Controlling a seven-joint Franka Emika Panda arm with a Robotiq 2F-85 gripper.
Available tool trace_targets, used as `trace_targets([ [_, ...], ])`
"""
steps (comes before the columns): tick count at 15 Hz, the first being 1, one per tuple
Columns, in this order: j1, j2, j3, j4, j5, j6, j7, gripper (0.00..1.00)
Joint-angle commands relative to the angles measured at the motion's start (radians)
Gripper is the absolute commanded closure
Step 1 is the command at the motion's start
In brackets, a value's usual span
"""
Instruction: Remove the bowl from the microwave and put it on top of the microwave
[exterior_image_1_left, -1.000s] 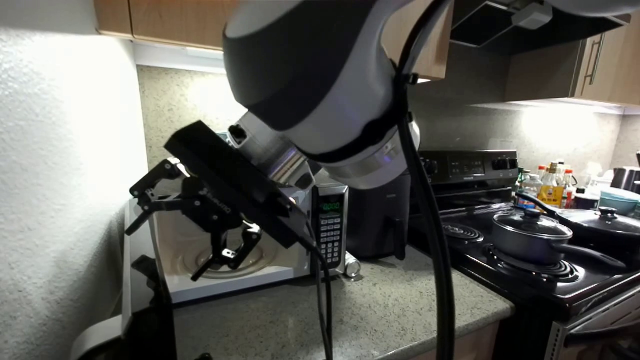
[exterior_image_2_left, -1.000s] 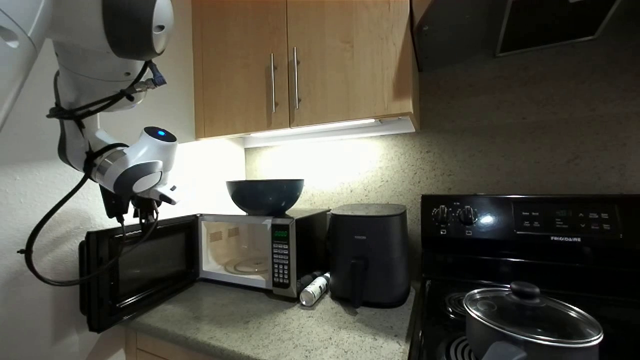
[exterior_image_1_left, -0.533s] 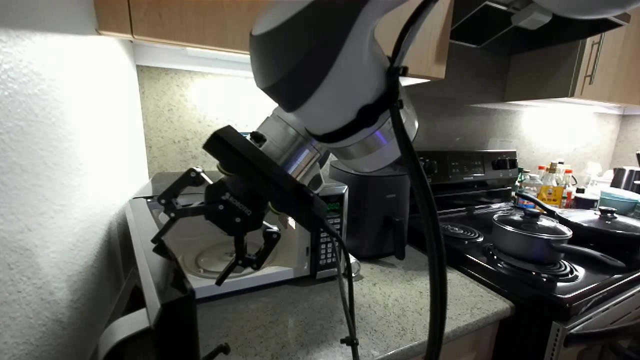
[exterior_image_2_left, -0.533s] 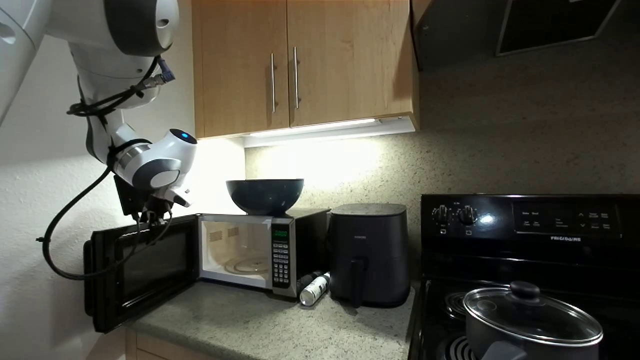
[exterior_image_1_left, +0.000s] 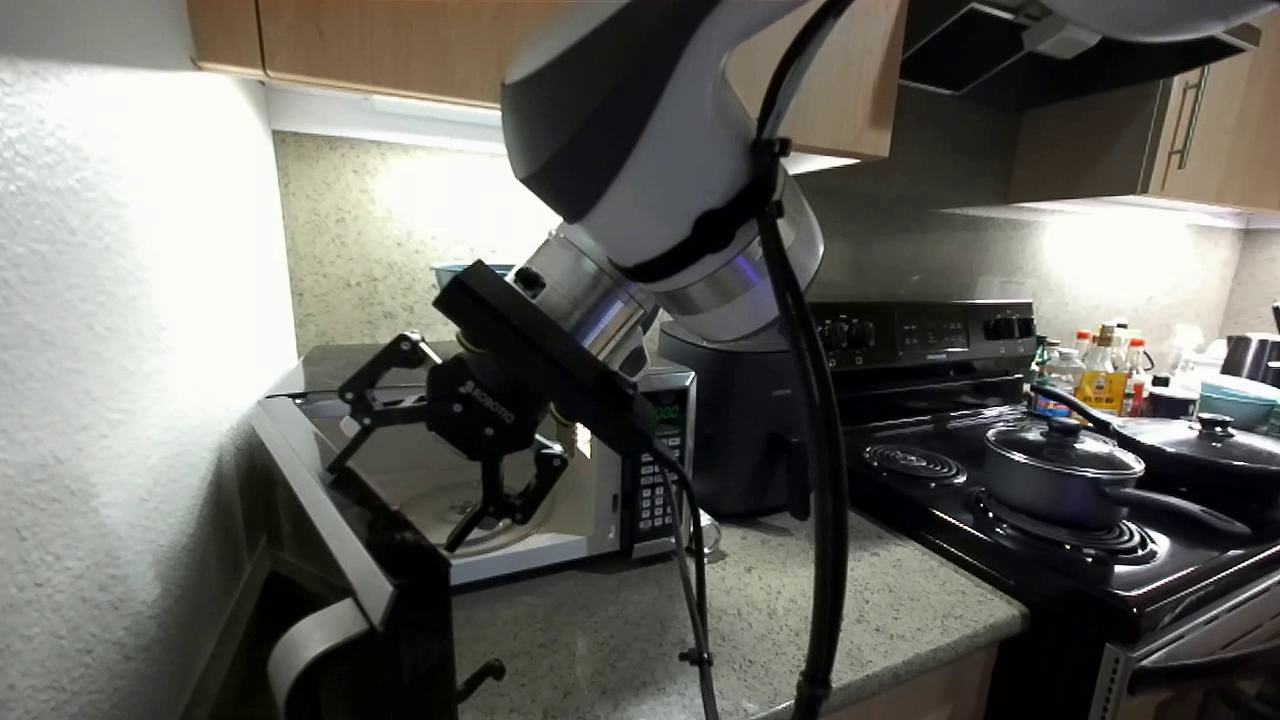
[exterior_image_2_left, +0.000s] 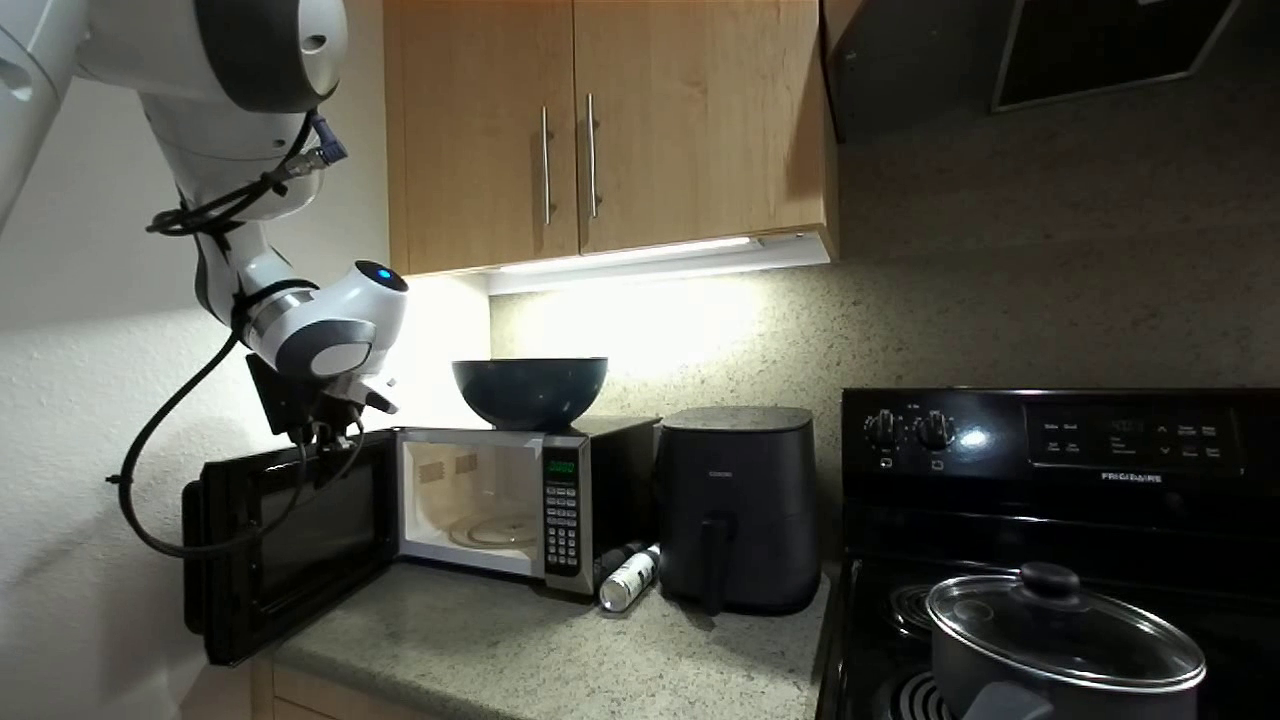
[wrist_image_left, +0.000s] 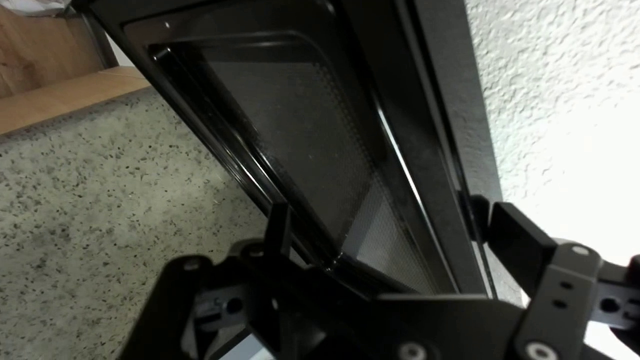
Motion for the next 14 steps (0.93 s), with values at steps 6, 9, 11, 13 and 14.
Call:
trace_targets([
  [6,0.105,-0.015,-0.078,0.021,0.103,-0.047,-0.074,0.00],
  [9,0.126,-0.024,-0.078,0.020,0.150,-0.054,-0.128,0.00],
  [11,0.144,-0.027,-0.091,0.013,0.155,-0.053,-0.118,0.00],
  [13,0.164,-0.021,-0.112,0.008,0.123,-0.049,-0.086,0.00],
  [14,0.180,-0.017,-0.132,0.003,0.094,-0.041,-0.052,0.00],
])
